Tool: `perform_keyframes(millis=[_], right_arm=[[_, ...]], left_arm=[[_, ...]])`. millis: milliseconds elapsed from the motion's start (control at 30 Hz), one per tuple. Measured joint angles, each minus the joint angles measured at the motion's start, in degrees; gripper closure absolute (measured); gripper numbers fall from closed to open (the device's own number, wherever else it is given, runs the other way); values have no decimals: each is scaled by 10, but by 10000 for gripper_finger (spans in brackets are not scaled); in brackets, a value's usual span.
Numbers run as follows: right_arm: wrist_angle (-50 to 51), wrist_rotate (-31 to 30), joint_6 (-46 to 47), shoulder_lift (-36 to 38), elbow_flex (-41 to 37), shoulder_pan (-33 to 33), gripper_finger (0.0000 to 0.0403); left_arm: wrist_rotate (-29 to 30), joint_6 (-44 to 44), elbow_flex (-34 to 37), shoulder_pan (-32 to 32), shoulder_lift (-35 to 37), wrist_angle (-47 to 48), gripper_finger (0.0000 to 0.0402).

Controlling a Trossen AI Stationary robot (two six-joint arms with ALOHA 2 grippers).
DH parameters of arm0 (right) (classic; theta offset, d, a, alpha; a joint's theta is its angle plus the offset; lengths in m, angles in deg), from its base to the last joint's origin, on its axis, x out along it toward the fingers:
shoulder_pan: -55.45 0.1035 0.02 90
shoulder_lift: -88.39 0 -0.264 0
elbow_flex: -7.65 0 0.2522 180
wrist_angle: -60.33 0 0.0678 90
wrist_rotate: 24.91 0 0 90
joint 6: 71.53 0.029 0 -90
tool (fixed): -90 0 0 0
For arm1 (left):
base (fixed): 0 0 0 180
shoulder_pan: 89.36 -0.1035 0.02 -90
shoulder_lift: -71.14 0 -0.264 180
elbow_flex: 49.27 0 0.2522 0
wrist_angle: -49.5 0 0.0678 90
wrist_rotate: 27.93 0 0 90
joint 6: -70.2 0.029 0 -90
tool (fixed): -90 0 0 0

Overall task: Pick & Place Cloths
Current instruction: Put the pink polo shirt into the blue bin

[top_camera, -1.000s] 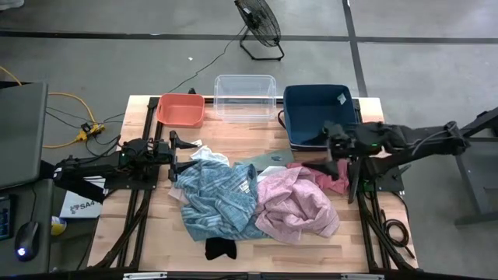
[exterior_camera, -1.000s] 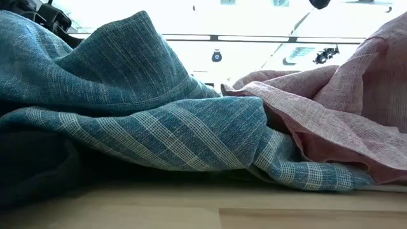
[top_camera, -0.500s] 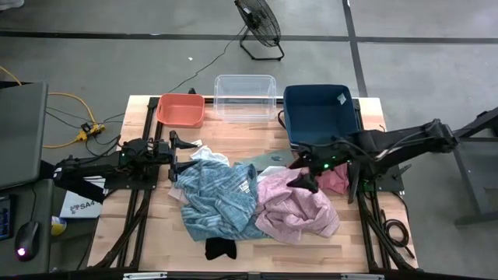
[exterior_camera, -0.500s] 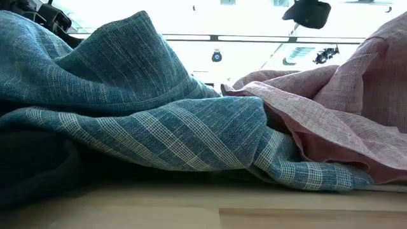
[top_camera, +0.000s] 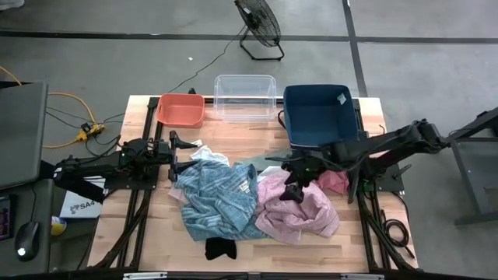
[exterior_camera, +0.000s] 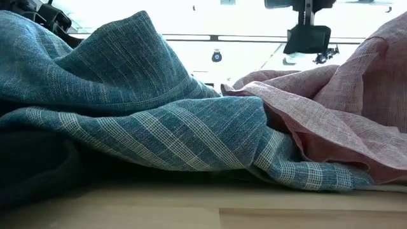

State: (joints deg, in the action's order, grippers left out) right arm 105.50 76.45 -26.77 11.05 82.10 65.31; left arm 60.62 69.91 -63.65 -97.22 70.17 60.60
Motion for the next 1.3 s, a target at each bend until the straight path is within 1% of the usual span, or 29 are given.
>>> perform_keyframes(millis=[100, 233, 367, 467, 567, 733, 900, 1000, 1100, 1300], right_arm=[[6, -58, -39, -6, 0, 16, 27], [6, -140, -140, -7, 0, 48, 27], [5, -191, -229, -7, 0, 81, 27], [1, -221, -243, -13, 0, 104, 27], [-1, -235, -260, -32, 0, 126, 27], [-4, -249, -281, -81, 0, 143, 27], [-15, -228, -281, -118, 0, 143, 27], [-18, -229, -280, -131, 0, 142, 27], [-16, -244, -278, -139, 0, 138, 27], [-2, -293, -240, -142, 0, 123, 27]], left_arm=[[0, 0, 0, 0, 0, 0, 110], [0, 0, 0, 0, 0, 0, 110], [0, 0, 0, 0, 0, 0, 110], [0, 0, 0, 0, 0, 0, 110], [0, 0, 0, 0, 0, 0, 110], [0, 0, 0, 0, 0, 0, 110], [0, 0, 0, 0, 0, 0, 110], [0, 0, 0, 0, 0, 0, 110], [0, 0, 0, 0, 0, 1, 110], [0, 0, 0, 0, 0, 2, 110]])
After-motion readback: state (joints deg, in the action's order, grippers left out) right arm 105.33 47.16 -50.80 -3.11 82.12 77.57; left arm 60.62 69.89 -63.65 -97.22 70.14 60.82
